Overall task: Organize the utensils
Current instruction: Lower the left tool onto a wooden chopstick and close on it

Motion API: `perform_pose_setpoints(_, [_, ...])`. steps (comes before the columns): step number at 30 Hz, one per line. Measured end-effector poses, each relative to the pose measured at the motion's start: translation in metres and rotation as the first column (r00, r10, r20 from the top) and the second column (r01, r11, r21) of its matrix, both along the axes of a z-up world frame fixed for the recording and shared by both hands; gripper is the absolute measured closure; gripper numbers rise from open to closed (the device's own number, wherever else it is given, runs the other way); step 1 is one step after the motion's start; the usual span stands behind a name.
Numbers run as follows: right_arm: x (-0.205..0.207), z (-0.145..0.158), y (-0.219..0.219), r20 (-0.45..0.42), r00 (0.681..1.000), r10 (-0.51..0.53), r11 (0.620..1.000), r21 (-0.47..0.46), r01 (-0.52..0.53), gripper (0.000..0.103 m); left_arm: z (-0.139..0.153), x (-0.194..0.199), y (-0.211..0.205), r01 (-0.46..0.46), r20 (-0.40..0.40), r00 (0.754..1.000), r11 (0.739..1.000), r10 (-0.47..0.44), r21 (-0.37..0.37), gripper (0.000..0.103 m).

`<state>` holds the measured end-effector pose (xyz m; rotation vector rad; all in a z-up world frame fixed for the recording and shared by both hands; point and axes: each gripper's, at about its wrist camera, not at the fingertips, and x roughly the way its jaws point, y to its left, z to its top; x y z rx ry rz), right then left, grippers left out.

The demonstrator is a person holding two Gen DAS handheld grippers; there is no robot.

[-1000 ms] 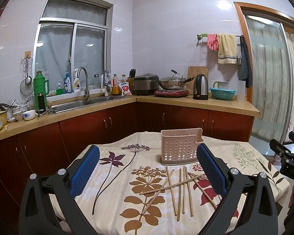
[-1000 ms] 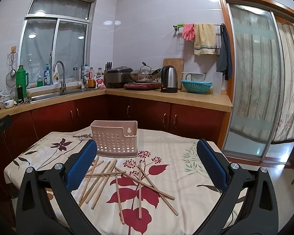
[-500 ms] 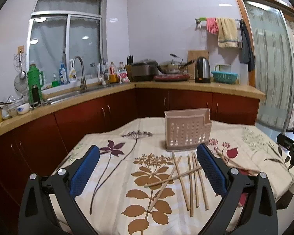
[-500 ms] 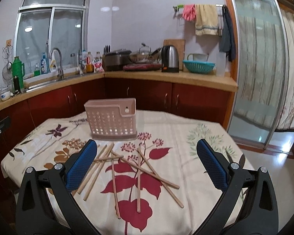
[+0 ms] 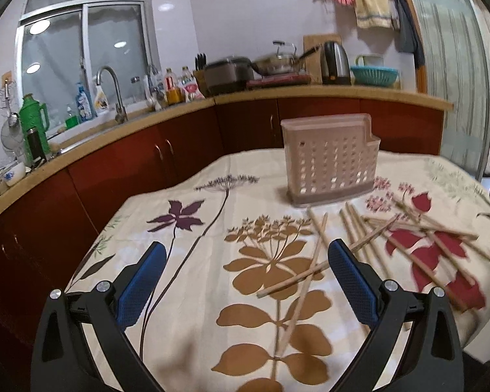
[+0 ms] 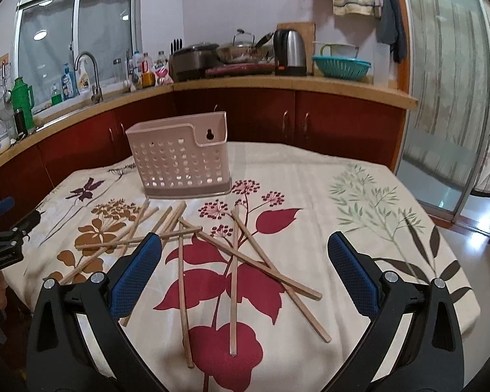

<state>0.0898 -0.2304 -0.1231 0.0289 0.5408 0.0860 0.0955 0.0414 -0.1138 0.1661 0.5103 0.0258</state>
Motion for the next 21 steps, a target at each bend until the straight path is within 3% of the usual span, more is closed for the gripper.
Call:
perform_pose_setpoints(12, [0.034,-0.025,0.009,-0.07,0.997,0.022,1.0,-0.003,-0.022,0.004,-0.051,0.042,0.005,0.078,-0.145,0.987,0.995,-0.069,0.057,0.007])
perform_pose_setpoints(21, [0.044,-0.041,0.004,-0.112,0.994,0.016,1.0,-0.01,-0.017,0.006,-0.065,0.066,-0.001,0.151,-0.205,0.97,0.983,-0.127,0.107,0.007])
